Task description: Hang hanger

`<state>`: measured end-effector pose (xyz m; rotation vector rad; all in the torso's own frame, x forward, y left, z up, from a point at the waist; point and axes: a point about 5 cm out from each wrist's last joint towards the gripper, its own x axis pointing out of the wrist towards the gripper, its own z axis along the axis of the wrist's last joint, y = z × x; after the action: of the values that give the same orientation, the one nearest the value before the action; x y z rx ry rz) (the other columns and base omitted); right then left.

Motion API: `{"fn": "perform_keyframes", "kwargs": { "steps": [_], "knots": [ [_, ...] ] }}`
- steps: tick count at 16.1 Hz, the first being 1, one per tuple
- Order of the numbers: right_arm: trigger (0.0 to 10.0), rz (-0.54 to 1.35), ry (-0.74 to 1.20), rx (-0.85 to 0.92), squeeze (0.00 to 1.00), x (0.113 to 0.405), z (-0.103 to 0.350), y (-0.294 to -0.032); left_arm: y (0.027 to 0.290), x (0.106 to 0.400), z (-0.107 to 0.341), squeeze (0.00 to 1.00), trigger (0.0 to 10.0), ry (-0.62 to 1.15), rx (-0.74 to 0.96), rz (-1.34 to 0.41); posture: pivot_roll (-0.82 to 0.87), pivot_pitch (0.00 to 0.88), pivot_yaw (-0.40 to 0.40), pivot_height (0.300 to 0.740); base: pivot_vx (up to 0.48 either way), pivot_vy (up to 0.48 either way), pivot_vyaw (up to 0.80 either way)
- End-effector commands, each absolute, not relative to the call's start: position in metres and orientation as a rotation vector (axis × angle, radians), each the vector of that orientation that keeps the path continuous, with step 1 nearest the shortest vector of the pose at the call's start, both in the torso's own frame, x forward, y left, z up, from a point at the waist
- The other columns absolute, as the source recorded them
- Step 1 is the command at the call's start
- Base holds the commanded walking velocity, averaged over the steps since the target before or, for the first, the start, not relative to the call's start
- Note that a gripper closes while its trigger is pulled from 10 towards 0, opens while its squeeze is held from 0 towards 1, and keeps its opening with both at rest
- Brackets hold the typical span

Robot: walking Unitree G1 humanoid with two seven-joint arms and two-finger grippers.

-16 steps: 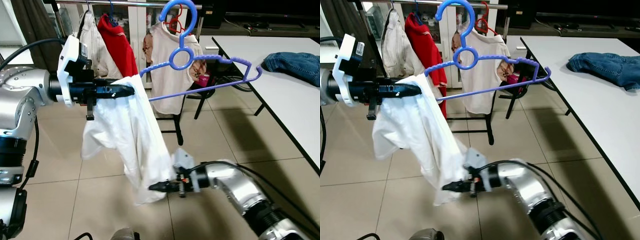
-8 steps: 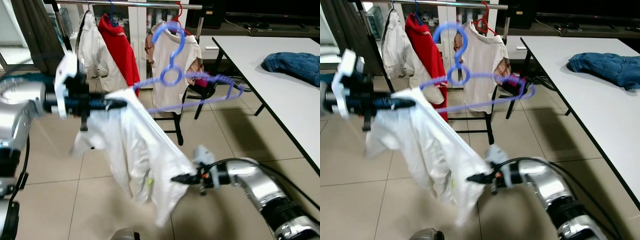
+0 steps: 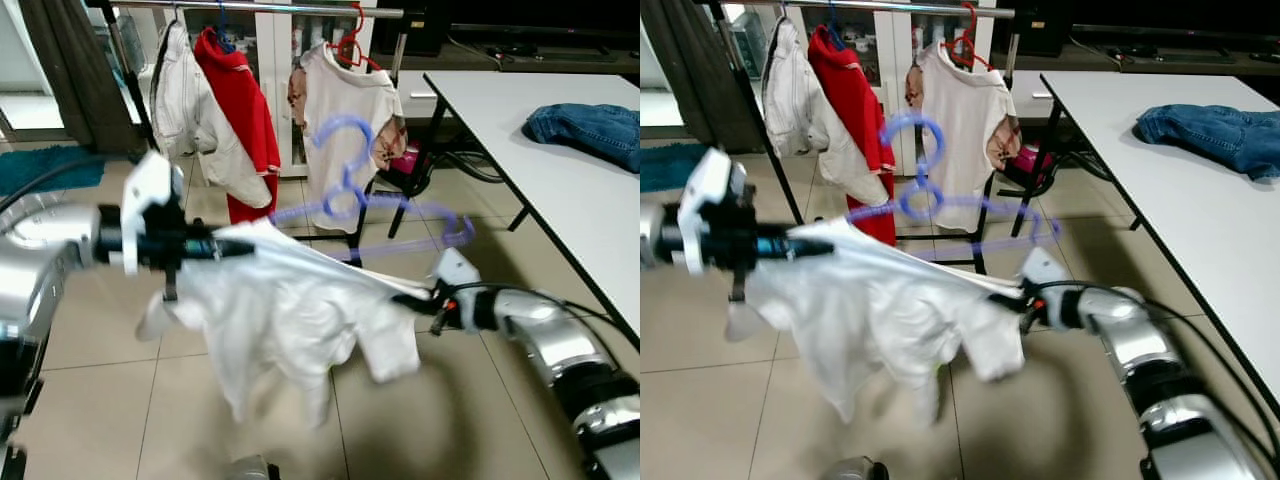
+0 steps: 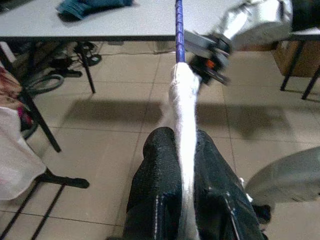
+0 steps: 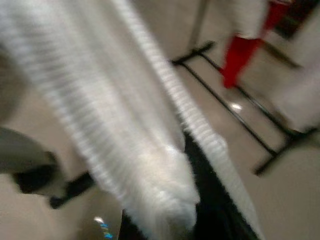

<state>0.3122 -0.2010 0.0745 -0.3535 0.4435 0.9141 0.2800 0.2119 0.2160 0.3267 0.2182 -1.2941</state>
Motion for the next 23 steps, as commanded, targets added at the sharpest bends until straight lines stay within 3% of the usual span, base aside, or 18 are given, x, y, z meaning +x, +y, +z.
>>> {"fn": "perform_keyframes", "kwargs": {
  "steps": [1,6,12,14,23],
  "knots": [
    [0.0,0.743,0.509,-0.384,0.00,0.311,0.072,-0.237,0.221,0.275,0.229,0.00,0.0,0.198,0.381,-1.246,0.01,0.000,-0.016,0.740,0.000,0.000,0.00],
    [0.0,0.510,0.460,-0.448,0.00,0.324,0.088,-0.265,0.231,0.253,0.217,0.00,0.0,0.259,0.400,-1.197,0.01,0.007,-0.031,0.740,0.000,0.000,0.00],
    [0.0,0.378,0.438,-0.505,0.00,0.329,0.102,-0.288,0.237,0.224,0.202,0.00,0.0,0.318,0.324,-1.168,0.00,0.006,-0.051,0.740,0.000,0.000,0.00],
    [0.0,0.359,0.407,-0.522,0.00,0.334,0.110,-0.291,0.241,0.218,0.187,0.00,0.0,0.428,0.401,-1.161,0.00,0.000,-0.053,0.740,0.000,0.000,0.00],
    [0.0,0.361,0.429,-0.652,0.00,0.334,0.124,-0.306,0.260,0.211,0.173,0.00,0.0,0.622,0.545,-1.126,-0.01,0.000,-0.042,0.740,0.000,0.000,0.00]
  ]
}}
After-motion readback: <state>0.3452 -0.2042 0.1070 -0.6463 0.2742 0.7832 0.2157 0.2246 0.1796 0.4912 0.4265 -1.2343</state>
